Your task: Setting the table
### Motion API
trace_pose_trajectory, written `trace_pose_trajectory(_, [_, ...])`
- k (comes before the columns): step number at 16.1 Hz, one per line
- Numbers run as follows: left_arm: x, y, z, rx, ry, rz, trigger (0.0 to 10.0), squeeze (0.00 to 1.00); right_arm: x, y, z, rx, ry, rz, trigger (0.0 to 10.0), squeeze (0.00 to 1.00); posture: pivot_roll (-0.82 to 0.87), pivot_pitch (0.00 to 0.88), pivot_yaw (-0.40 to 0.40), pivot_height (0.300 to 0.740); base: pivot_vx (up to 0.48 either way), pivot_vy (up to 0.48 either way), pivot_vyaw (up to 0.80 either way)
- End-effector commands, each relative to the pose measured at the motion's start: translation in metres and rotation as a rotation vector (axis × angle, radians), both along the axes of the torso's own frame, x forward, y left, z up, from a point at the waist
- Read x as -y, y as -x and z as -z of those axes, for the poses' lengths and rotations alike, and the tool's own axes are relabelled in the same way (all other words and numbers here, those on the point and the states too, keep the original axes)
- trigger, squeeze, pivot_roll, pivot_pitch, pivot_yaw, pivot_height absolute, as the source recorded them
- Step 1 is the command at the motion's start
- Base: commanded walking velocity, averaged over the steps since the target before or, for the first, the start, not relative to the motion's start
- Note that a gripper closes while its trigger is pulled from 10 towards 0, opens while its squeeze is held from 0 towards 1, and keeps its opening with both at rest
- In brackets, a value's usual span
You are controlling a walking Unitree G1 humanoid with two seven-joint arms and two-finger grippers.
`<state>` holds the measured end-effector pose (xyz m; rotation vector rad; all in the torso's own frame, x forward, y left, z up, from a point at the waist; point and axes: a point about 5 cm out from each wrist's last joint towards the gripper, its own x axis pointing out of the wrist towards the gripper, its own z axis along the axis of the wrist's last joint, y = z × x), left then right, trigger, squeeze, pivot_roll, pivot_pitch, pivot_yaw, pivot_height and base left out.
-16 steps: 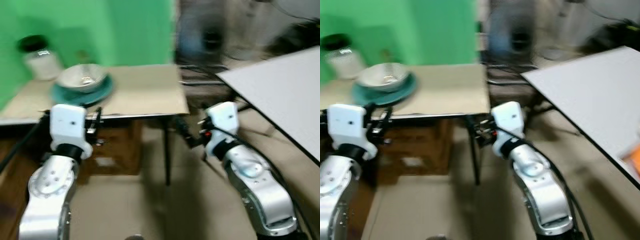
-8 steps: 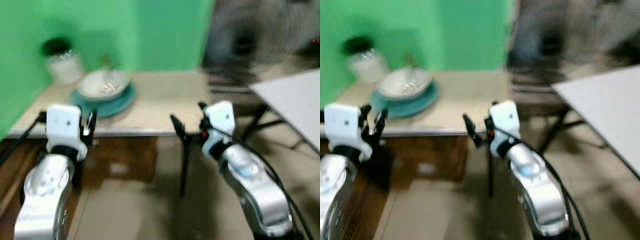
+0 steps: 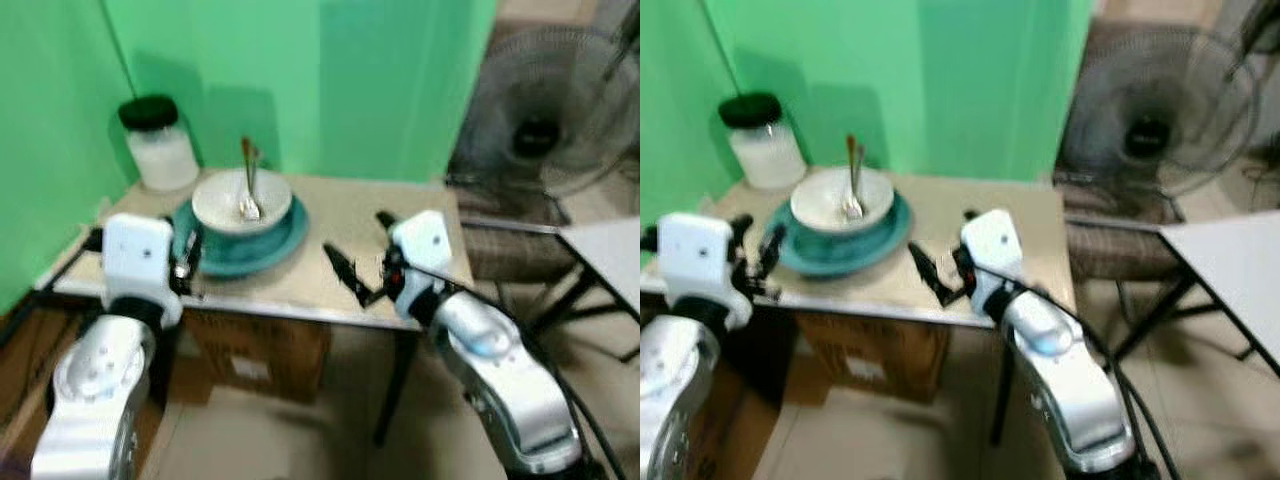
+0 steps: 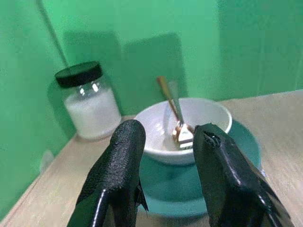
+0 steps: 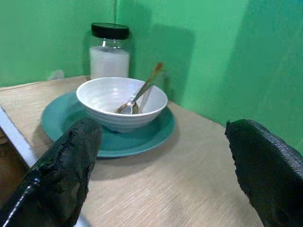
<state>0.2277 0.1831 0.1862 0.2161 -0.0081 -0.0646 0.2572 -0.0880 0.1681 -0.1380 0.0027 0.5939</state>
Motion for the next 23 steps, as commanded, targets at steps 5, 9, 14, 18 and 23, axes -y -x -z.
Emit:
trace_pose_trajectory(5, [0.010,0.001,-0.003,0.012,-0.002,0.037,10.0,0.00,0.003,0.005,-0.005,0.036,-0.013,-0.028,10.0,0.00,0.01,0.000,0.067,0.740,0.349,0.000,0.64])
trace_pose_trajectory(9, [0.010,-0.001,-0.003,0.010,-0.018,0.054,10.0,0.00,0.016,-0.001,-0.010,0.023,-0.072,0.016,10.0,0.00,0.00,0.001,0.071,0.740,0.307,0.000,0.00])
trace_pose_trajectory(14, [0.008,0.003,-0.002,0.000,-0.030,0.079,10.0,0.00,0.036,-0.017,-0.022,0.060,-0.037,0.024,10.0,0.00,0.01,0.006,0.055,0.740,0.000,0.000,0.00])
trace_pose_trajectory(18, [-0.006,0.005,0.005,-0.048,-0.055,0.017,10.0,0.00,0.033,-0.025,-0.027,0.092,0.014,-0.034,10.0,0.00,0.02,0.012,0.055,0.740,0.000,0.000,0.00])
trace_pose_trajectory(23, [-0.031,0.006,0.005,-0.099,-0.114,-0.001,10.0,0.00,0.017,-0.062,-0.021,0.051,0.193,-0.097,10.0,0.00,0.03,0.018,0.043,0.740,0.000,0.000,0.00])
